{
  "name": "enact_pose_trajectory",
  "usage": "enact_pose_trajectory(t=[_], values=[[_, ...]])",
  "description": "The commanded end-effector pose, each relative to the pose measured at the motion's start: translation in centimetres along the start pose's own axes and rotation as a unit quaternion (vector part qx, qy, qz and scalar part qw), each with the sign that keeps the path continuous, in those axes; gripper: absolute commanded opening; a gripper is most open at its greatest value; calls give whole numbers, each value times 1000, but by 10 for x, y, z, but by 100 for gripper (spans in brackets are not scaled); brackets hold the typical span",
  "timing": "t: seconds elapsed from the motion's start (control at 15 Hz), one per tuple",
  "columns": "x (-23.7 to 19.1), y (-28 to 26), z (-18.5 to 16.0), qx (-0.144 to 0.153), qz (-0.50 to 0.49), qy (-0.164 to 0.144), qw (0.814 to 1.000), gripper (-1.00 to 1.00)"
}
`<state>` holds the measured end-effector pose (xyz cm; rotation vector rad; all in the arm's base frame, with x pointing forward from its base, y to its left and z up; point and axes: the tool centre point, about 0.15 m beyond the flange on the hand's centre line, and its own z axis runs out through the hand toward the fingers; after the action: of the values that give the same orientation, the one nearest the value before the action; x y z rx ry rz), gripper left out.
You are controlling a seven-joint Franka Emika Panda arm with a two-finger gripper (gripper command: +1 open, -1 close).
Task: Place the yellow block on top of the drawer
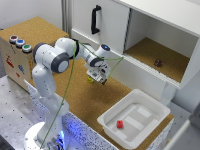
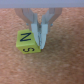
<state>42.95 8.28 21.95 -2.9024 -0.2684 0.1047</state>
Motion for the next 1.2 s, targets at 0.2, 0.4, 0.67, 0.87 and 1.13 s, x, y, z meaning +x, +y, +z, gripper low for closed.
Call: enact_pose_trajectory(t=[0.2,0.4,0.67,0.87,1.13], values=[[27,-66,-5,1,8,-24,1000,-100],[15,-85,-49,-32,1,-8,999,-100],[1,-104,-51,-40,-14,-28,999,100],[-7,-107,-40,-48,-30,-30,998,100],[-19,-106,-22,-62,-77,-7,995,100]])
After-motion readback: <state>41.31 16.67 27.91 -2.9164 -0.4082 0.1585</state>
